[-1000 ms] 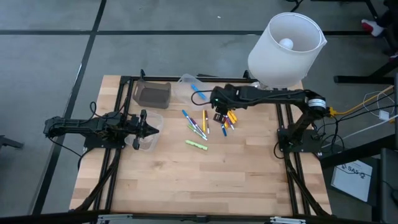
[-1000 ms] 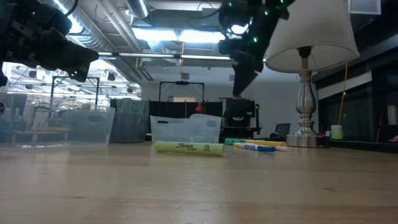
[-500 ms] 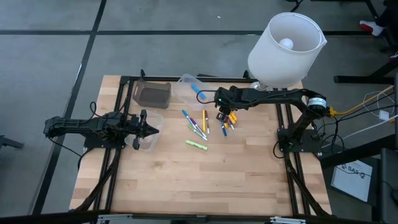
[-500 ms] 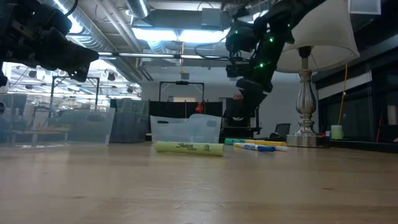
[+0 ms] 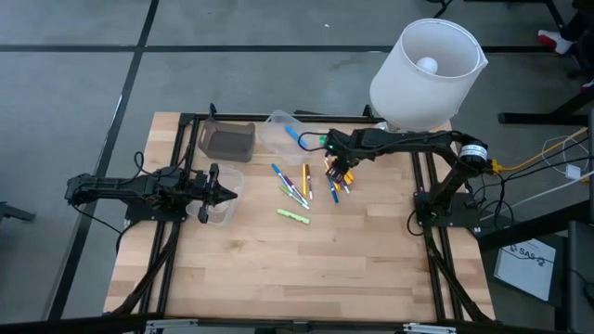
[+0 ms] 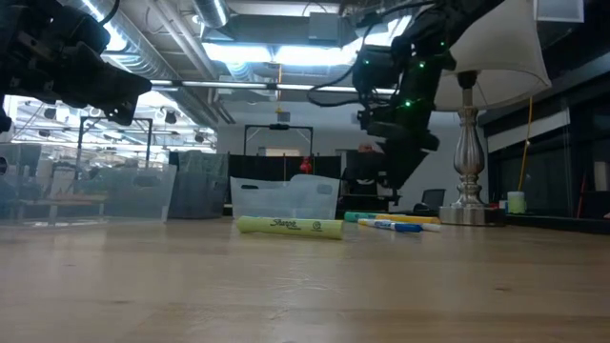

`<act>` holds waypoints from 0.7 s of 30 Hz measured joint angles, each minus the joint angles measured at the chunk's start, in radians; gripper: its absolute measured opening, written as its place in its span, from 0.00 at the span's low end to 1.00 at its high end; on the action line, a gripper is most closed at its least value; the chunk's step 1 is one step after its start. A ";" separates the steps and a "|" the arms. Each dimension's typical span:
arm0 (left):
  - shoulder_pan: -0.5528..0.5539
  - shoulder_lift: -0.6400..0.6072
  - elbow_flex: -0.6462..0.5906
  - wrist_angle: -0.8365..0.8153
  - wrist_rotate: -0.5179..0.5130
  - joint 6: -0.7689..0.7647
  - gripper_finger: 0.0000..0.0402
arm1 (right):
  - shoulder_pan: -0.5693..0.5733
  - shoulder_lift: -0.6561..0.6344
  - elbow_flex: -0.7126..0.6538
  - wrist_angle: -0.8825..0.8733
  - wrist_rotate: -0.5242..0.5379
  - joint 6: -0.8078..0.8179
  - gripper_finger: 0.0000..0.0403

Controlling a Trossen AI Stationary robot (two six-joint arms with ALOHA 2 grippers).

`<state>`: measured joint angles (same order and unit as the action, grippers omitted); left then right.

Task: Pick & Place Markers
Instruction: Put the right yellow highlighter into the top transparent bin

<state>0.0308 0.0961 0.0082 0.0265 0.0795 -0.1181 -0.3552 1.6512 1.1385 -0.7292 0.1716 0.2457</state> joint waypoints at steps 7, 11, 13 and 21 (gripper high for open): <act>0.000 0.000 0.000 0.000 0.000 0.000 0.02 | -0.003 0.000 -0.091 0.064 0.011 0.032 0.33; 0.000 0.000 0.000 0.000 0.000 0.000 0.02 | 0.008 0.000 -0.136 0.106 0.019 0.044 0.33; 0.000 0.000 0.000 0.000 0.000 0.000 0.02 | 0.013 0.000 -0.141 0.120 0.019 0.037 0.33; 0.000 0.000 0.000 0.000 0.000 0.000 0.02 | 0.014 0.000 -0.145 0.124 0.078 0.036 0.33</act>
<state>0.0311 0.0963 0.0078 0.0265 0.0795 -0.1181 -0.3408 1.6516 0.9936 -0.6050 0.2495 0.2814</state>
